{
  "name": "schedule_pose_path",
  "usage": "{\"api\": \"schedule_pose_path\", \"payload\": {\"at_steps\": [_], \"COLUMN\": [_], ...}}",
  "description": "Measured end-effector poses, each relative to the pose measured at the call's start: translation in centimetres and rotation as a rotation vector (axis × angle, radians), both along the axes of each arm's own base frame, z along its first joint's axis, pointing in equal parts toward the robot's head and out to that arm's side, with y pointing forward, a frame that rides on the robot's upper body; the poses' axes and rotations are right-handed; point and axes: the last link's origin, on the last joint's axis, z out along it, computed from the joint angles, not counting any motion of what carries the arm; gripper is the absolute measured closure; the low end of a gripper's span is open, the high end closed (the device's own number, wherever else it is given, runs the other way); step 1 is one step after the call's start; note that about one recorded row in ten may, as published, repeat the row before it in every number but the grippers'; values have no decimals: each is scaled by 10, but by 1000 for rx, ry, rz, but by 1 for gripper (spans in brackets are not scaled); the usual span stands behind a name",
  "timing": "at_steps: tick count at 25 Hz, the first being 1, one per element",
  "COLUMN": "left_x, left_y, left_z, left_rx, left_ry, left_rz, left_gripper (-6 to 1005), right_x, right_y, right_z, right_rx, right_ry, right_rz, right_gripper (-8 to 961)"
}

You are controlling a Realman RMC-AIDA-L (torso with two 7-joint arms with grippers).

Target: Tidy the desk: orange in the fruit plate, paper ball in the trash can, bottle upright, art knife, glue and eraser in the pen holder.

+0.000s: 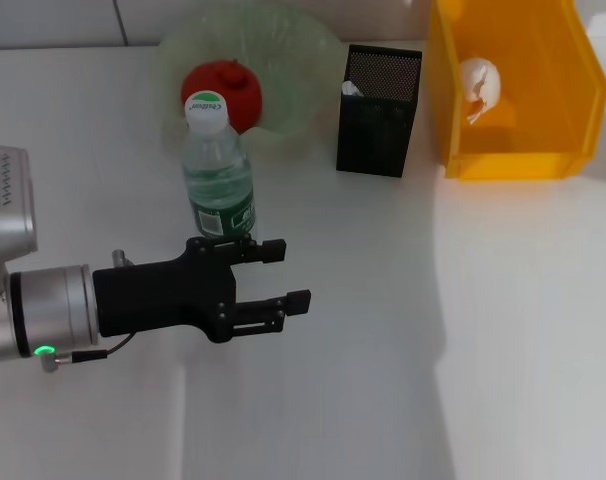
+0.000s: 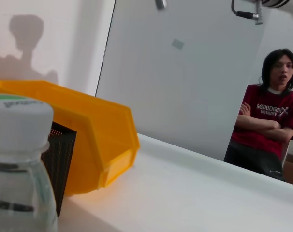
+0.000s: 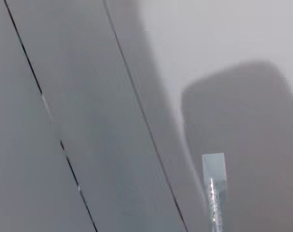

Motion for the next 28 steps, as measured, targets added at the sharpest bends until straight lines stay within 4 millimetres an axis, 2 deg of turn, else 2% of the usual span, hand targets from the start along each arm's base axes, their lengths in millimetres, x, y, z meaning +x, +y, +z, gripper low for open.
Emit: {"api": "schedule_pose_path", "payload": {"at_steps": [1,2,3,5,7,8,11,12,14,23,27,28], "left_x": [0,1,1,1,2,2,2,2,2,3,3,3], "left_y": [0,0,0,0,1,1,1,1,1,1,1,1], "left_z": [0,0,0,0,-1,-1,0,0,0,1,1,1], "left_rx": [0,0,0,0,-1,-1,-1,-1,0,5,1,0], "left_ry": [0,-1,-1,-1,-2,-3,-5,-6,-6,-10,-12,-13], "left_rz": [-1,-1,-2,-2,-4,-6,-7,-6,-6,-6,-3,-3], "left_gripper": [268,268,268,268,268,268,268,268,268,268,268,268], "right_x": [16,16,31,36,45,50,53,53,52,50,51,51], "right_y": [13,13,29,35,47,56,65,65,69,68,65,58], "right_z": [-7,-7,-21,-28,-45,-59,-78,-78,-94,-100,-96,-89], "right_rx": [-6,-6,-25,-30,-26,-17,-21,-21,-47,-69,-75,-77], "right_ry": [114,114,173,184,187,169,123,123,74,52,58,64], "right_rz": [-12,-12,-54,-70,-102,-129,-170,-170,-191,-186,-168,-133], "right_gripper": [820,820,821,821,821,821,820,820,805,668,490,446]}}
